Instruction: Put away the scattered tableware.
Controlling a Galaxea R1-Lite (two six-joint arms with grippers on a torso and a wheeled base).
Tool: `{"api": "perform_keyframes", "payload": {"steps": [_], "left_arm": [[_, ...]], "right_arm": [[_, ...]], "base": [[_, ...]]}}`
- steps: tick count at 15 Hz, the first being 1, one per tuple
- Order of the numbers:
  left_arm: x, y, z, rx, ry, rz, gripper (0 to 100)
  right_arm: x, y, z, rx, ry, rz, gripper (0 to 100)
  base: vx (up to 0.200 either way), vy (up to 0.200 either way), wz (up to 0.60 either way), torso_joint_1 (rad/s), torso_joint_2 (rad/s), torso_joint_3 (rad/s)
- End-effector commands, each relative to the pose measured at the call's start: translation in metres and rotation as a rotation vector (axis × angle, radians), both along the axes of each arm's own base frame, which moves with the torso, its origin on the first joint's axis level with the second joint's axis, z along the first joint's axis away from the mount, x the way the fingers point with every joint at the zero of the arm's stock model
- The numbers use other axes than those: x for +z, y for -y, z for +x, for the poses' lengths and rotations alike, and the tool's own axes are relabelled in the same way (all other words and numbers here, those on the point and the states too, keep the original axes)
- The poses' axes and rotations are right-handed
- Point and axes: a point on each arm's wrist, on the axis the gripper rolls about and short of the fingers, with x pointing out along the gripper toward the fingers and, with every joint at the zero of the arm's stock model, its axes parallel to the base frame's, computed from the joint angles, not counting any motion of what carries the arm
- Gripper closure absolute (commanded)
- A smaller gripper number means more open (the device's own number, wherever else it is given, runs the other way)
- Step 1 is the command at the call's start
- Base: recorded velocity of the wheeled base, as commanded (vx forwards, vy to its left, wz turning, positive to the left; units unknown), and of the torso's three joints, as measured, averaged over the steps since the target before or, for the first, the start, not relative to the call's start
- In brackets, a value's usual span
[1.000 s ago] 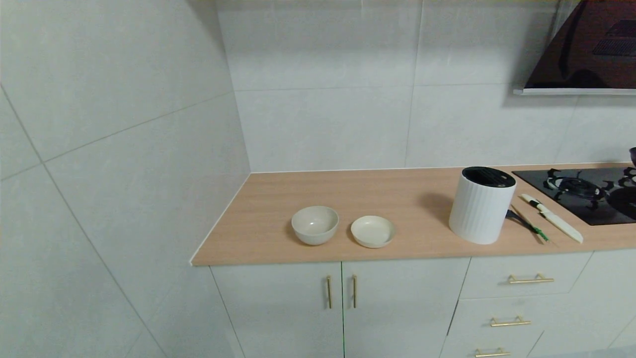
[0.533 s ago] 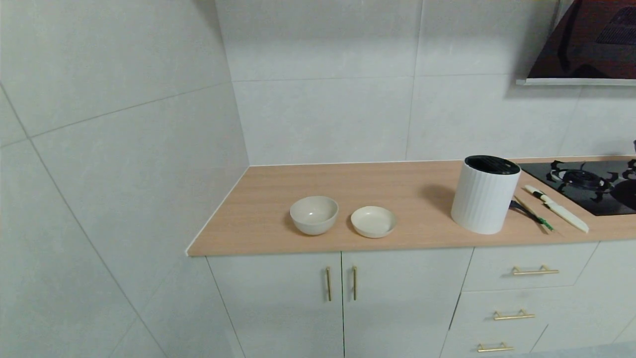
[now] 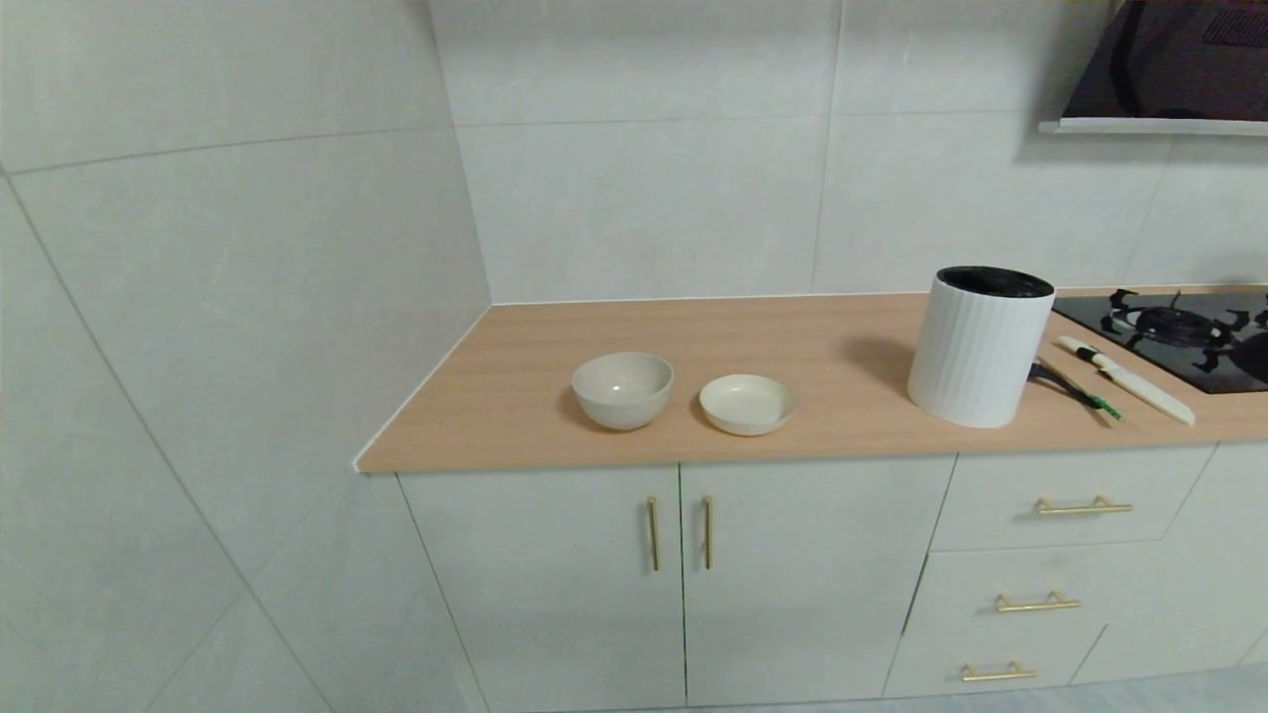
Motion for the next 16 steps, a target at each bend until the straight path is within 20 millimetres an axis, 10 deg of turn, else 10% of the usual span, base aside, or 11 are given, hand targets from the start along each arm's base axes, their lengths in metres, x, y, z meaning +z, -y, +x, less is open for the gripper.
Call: {"api": "perform_keyframes", "payload": {"steps": [1, 16], "left_arm": [[0.0, 0.0, 0.0001, 0.001, -0.002, -0.001, 0], [0.0, 0.0, 0.0001, 0.001, -0.002, -0.001, 0]], "right_arm": [[0.0, 0.0, 0.0, 0.001, 0.0, 0.0, 0], [0.0, 0.0, 0.0, 0.001, 0.0, 0.0, 0]], "base": [[0.0, 0.0, 0.0, -0.242, 0.55, 0.3], [0.0, 0.0, 0.0, -0.201, 0.5, 0.293]]}}
